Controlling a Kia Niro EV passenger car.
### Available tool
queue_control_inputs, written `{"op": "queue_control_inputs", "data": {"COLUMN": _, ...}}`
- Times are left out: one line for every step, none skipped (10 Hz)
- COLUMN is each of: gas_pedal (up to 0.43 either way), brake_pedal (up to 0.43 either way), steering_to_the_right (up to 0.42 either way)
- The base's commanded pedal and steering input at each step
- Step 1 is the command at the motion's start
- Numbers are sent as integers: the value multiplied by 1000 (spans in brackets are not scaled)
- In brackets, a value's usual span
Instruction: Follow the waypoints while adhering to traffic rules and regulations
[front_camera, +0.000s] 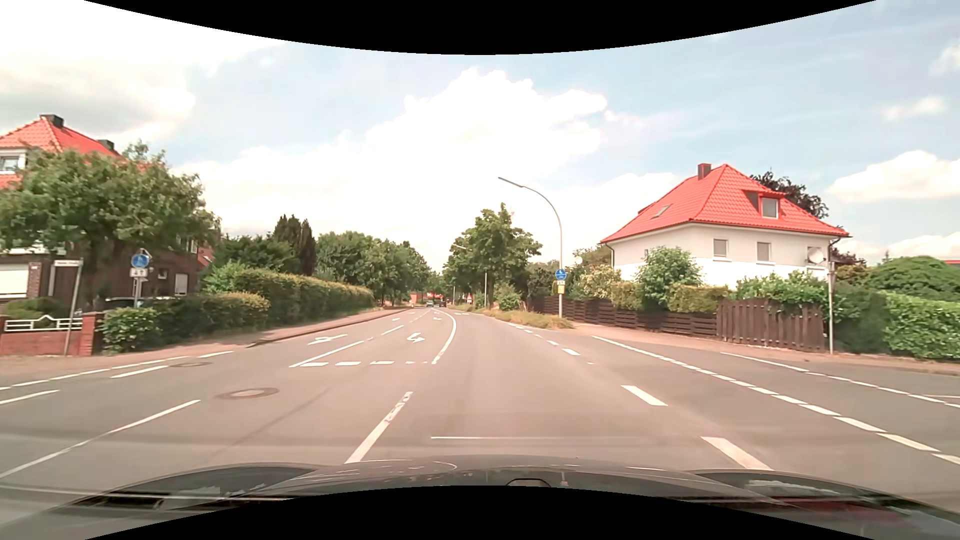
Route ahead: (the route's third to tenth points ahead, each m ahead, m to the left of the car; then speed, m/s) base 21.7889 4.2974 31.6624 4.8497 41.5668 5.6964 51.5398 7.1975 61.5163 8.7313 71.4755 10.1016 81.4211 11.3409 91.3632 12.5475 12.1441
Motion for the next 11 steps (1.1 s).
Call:
{"op": "queue_control_inputs", "data": {"gas_pedal": 157, "brake_pedal": 0, "steering_to_the_right": -10}}
{"op": "queue_control_inputs", "data": {"gas_pedal": 157, "brake_pedal": 0, "steering_to_the_right": -11}}
{"op": "queue_control_inputs", "data": {"gas_pedal": 157, "brake_pedal": 0, "steering_to_the_right": -12}}
{"op": "queue_control_inputs", "data": {"gas_pedal": 157, "brake_pedal": 0, "steering_to_the_right": -12}}
{"op": "queue_control_inputs", "data": {"gas_pedal": 157, "brake_pedal": 0, "steering_to_the_right": -10}}
{"op": "queue_control_inputs", "data": {"gas_pedal": 157, "brake_pedal": 0, "steering_to_the_right": -8}}
{"op": "queue_control_inputs", "data": {"gas_pedal": 157, "brake_pedal": 0, "steering_to_the_right": -10}}
{"op": "queue_control_inputs", "data": {"gas_pedal": 157, "brake_pedal": 0, "steering_to_the_right": -14}}
{"op": "queue_control_inputs", "data": {"gas_pedal": 157, "brake_pedal": 0, "steering_to_the_right": -14}}
{"op": "queue_control_inputs", "data": {"gas_pedal": 157, "brake_pedal": 0, "steering_to_the_right": -12}}
{"op": "queue_control_inputs", "data": {"gas_pedal": 157, "brake_pedal": 0, "steering_to_the_right": -11}}
